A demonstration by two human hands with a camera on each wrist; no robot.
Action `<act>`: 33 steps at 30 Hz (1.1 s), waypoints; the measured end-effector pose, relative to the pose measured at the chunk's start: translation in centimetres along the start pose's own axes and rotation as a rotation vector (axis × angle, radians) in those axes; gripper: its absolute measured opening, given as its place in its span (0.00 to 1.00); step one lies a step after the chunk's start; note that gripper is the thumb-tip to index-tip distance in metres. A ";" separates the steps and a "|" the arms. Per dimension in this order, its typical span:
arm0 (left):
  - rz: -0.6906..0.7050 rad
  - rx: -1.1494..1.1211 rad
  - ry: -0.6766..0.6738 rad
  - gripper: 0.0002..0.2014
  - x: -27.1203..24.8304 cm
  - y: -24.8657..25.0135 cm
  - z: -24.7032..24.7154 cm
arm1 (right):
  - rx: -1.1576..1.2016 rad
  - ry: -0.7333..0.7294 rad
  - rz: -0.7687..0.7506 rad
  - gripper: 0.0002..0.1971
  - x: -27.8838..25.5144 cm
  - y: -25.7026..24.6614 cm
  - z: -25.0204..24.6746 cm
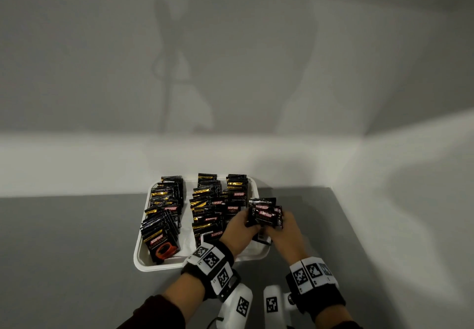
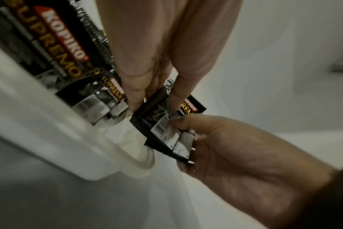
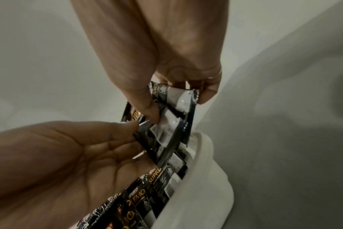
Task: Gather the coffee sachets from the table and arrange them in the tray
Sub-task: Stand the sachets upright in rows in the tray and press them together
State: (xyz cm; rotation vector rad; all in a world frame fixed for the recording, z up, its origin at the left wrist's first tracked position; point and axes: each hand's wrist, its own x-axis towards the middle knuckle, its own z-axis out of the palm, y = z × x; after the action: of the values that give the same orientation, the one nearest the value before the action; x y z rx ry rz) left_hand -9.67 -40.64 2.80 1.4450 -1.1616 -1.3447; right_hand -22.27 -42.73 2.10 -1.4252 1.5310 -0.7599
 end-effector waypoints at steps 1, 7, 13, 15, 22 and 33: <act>0.024 0.048 0.023 0.15 0.1 0.2 -0.1 | -0.036 -0.015 -0.017 0.16 0.3 -0.3 0.1; -0.065 0.074 0.179 0.14 0.2 0.3 -1.2 | -0.199 -0.084 -0.203 0.11 1.5 -2.0 1.7; -0.309 -0.164 0.144 0.17 1.0 0.2 -1.4 | -0.119 -0.118 -0.167 0.07 2.1 -1.4 4.2; -0.376 -0.266 0.152 0.15 1.4 0.7 -1.3 | -0.134 -0.121 -0.163 0.05 2.7 -1.3 4.5; -0.465 -0.361 0.115 0.15 1.8 2.3 -2.1 | -0.192 -0.182 -0.112 0.16 3.0 -1.9 4.3; 0.057 -0.065 0.222 0.17 -2.9 2.3 -8.7 | -0.548 -0.244 -0.452 0.10 6.5 -4.8 1.9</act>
State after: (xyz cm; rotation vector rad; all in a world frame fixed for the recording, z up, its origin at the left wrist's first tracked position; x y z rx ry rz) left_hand -1.23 -38.53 6.51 1.4617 -0.9986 -1.1408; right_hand -18.15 -49.61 4.35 -2.2320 1.2881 -0.4030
